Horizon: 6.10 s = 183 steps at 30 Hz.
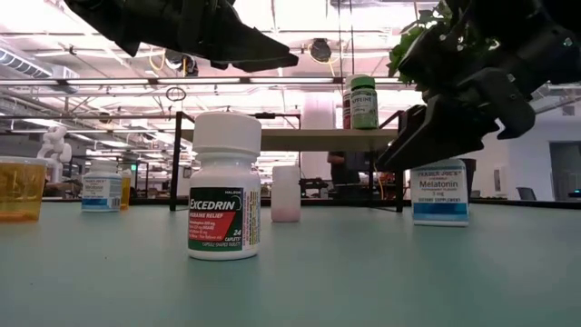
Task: Pick and place medicine bottles onto shelf by color
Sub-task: Put the big blue pill bottle on the bottom right of the shelf, then align the top big blue pill bottle with the other big blue pill bottle on the shelf
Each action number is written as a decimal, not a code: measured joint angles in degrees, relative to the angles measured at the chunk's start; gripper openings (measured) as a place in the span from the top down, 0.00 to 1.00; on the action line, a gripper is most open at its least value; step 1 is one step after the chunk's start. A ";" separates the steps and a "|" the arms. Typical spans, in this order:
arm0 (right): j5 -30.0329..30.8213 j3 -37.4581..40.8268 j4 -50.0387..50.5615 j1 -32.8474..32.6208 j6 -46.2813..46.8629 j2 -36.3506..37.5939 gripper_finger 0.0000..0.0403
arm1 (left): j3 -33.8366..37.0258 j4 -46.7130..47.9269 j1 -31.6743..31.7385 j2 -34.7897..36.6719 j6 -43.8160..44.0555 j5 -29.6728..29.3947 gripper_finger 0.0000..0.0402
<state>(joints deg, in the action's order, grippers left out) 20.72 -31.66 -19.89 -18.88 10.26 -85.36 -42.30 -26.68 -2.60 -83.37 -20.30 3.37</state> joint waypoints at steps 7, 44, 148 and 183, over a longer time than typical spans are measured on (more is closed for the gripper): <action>0.15 -0.02 -2.49 0.43 -2.63 2.54 0.31 | -0.07 -1.64 -0.55 -1.72 2.29 -0.31 0.15; 12.68 -0.09 31.26 -20.27 19.33 31.33 0.31 | -37.05 4.41 -0.90 -41.92 5.45 9.03 0.15; 21.28 -0.07 26.96 -19.08 18.86 30.82 0.31 | -36.98 16.92 36.18 -22.08 3.93 10.19 0.54; 21.30 2.85 24.39 -18.99 20.34 30.80 0.31 | -37.00 22.20 35.83 -18.75 5.67 9.42 0.24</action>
<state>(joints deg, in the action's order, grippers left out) 42.02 -28.81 4.50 -37.86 30.60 -54.57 -79.31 -4.47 33.24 -102.13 -14.63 12.79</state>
